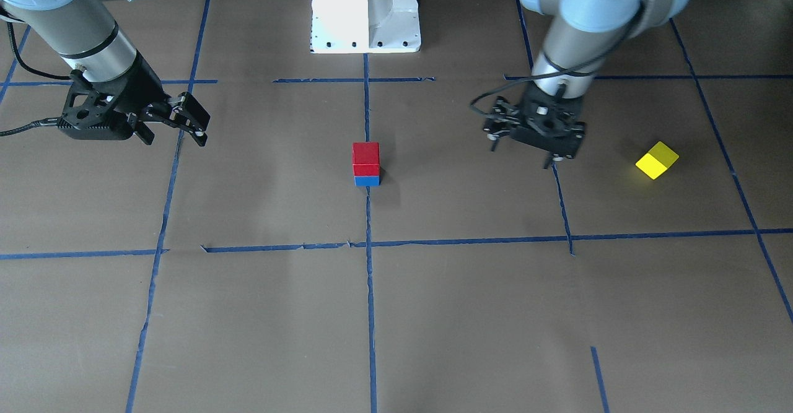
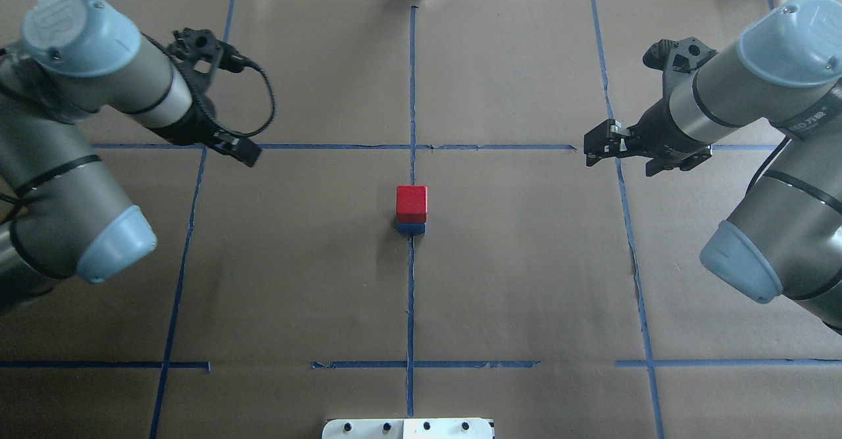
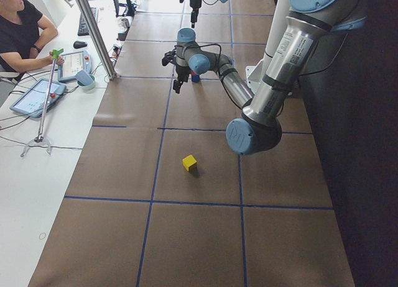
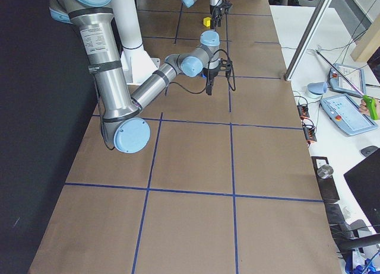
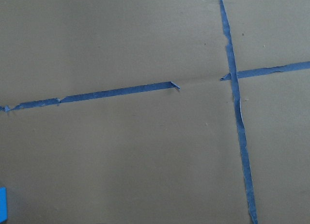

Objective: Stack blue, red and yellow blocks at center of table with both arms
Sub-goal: 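Open the left gripper and move it back toward the yellow cube, then lower the left gripper onto the yellow cube and close it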

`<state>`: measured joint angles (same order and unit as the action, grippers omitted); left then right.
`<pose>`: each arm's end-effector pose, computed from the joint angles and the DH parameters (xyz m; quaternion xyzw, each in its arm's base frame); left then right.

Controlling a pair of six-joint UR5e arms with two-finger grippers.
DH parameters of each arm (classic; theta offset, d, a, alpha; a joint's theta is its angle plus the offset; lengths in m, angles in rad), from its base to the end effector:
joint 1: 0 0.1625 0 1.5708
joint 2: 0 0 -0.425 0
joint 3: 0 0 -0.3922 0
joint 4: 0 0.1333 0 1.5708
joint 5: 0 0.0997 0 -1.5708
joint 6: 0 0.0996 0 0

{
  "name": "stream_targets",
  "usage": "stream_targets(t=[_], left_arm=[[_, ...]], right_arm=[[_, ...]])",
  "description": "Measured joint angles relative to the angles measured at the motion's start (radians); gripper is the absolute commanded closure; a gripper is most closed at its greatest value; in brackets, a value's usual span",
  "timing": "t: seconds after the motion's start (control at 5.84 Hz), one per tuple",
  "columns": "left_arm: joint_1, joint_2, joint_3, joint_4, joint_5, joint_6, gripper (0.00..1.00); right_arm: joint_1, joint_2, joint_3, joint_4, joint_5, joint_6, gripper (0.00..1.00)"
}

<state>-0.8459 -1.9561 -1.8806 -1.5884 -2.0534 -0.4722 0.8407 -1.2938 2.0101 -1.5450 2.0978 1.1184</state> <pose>0.3287 -0.5024 0.3067 0.1537 0.3759 0.1974 0.8923 -0.3006 -0.4606 0.3099 0.0172 -0.4257 0.0809 0.9011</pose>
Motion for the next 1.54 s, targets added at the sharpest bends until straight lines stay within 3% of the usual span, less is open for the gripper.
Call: stream_targets(t=[0.34, 0.68, 1.2, 1.54], left_arm=[[-0.171, 0.197, 0.009, -0.002, -0.115, 0.446, 0.0], [-0.259, 0.293, 0.085, -0.024, -0.172, 0.699, 0.0], [-0.25, 0.368, 0.179, -0.266, -0.189, 0.466, 0.0], [-0.189, 0.394, 0.207, -0.321, -0.196, 0.415, 0.0]], right_arm=[[-0.001, 0.002, 0.0, 0.0, -0.004, 0.0, 0.0], [-0.003, 0.005, -0.002, 0.0, -0.004, 0.001, 0.0], [-0.008, 0.008, -0.003, 0.0, -0.004, 0.003, 0.0], [-0.01, 0.008, -0.003, 0.0, -0.004, 0.004, 0.0]])
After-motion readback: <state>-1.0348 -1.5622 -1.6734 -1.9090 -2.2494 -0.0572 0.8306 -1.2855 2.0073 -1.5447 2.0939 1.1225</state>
